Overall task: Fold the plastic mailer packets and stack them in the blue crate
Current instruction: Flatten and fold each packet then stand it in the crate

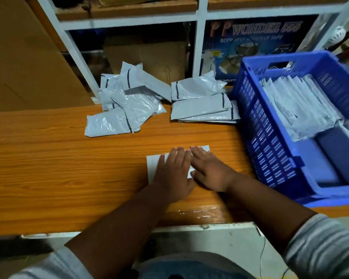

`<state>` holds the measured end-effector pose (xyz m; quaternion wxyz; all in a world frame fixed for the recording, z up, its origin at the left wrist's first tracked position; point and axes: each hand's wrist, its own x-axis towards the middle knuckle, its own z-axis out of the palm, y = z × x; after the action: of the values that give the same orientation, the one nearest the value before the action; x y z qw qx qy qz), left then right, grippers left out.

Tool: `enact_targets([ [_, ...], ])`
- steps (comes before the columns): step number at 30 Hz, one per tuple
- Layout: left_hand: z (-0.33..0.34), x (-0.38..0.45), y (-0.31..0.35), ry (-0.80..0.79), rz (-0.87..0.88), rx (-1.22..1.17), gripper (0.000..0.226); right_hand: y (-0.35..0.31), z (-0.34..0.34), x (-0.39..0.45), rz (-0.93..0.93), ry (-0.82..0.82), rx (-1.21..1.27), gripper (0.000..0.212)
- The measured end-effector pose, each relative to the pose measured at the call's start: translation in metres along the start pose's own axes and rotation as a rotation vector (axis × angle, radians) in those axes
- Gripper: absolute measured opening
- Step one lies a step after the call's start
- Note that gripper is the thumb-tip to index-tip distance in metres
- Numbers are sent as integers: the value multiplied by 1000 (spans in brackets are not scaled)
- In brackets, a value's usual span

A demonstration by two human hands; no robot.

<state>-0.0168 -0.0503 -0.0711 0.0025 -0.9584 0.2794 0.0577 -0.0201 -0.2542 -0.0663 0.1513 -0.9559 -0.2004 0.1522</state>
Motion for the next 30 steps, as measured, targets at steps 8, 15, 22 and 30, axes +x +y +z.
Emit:
enact_targets([
  [8,24,6,-6,11,92,-32,90,0,17,-15,254,4,-156,75],
  [15,26,-8,-38,97,31,-59,75,-38,37,8,68,171,-200,66],
  [22,45,-43,-99,96,-53,-1,84,12,23,-21,297,69,-135,78],
  [30,17,-8,-46,117,121,-137,72,-55,13,26,-68,232,-61,70],
])
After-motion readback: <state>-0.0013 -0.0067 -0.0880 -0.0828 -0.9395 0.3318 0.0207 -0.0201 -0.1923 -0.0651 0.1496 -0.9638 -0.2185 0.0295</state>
